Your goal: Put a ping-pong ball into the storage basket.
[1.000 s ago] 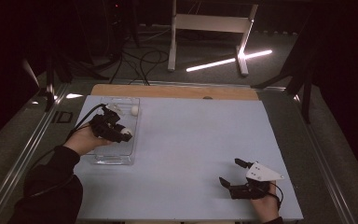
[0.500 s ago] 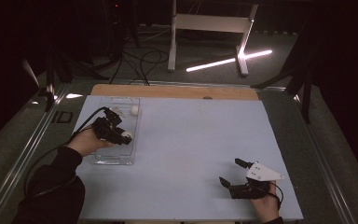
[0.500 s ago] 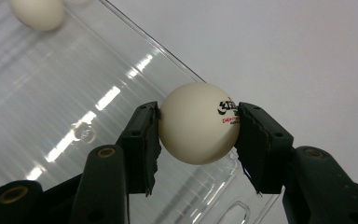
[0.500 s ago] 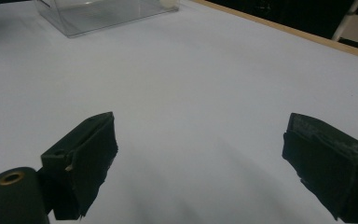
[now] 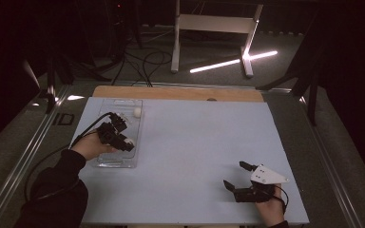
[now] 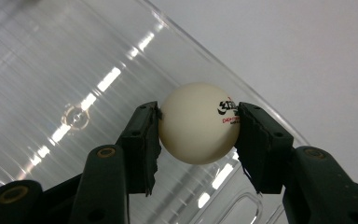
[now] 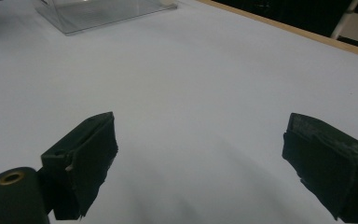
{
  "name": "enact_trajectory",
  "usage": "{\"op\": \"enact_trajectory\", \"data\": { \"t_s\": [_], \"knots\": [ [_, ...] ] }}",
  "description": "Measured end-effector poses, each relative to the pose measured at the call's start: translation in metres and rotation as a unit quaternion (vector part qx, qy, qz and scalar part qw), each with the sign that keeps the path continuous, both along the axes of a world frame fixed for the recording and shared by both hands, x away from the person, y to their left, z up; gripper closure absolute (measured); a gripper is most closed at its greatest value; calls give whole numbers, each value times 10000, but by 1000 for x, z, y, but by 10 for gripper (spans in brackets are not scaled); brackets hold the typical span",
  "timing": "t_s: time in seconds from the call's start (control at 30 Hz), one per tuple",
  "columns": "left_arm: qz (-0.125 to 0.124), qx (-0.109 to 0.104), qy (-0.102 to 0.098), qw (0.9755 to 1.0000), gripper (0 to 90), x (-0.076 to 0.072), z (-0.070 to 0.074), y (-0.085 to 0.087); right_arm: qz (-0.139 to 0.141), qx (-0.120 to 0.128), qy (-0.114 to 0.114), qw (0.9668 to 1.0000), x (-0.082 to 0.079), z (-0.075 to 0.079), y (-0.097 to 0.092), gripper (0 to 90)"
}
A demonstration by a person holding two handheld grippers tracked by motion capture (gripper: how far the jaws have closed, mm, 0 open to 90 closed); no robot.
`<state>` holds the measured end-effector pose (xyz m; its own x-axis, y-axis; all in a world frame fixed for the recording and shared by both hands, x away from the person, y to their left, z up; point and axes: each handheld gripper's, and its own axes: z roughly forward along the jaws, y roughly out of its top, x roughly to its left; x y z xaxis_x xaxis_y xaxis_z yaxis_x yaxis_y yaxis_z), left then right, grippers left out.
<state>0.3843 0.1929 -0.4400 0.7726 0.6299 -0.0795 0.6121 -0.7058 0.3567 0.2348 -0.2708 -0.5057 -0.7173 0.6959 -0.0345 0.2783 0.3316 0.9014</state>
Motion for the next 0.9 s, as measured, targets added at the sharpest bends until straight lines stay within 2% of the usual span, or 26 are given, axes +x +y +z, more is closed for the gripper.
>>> {"op": "enact_trajectory", "data": {
  "t_s": [0.23,0.3,0.37,0.53,0.73,0.8,0.9],
  "knots": [
    [53,61,43,10000,518,3,-4,-3,-6,5,0,10000,0,0,0,97],
    [186,92,68,9998,515,5,-4,-2,-3,3,-3,10000,0,0,0,97],
    [347,164,11,9993,446,6,-3,-2,-2,25,-14,10000,0,0,-1,97],
    [544,186,-90,9983,310,8,1,0,12,32,-11,10000,0,0,0,97],
    [699,198,-164,9972,286,7,7,1,-1,42,-15,10000,0,0,-1,97],
    [746,104,-126,9971,273,7,9,1,0,38,-10,10000,0,0,-1,97],
    [802,74,-176,9966,255,5,10,0,10,33,-10,10000,0,0,0,97]
  ]
}}
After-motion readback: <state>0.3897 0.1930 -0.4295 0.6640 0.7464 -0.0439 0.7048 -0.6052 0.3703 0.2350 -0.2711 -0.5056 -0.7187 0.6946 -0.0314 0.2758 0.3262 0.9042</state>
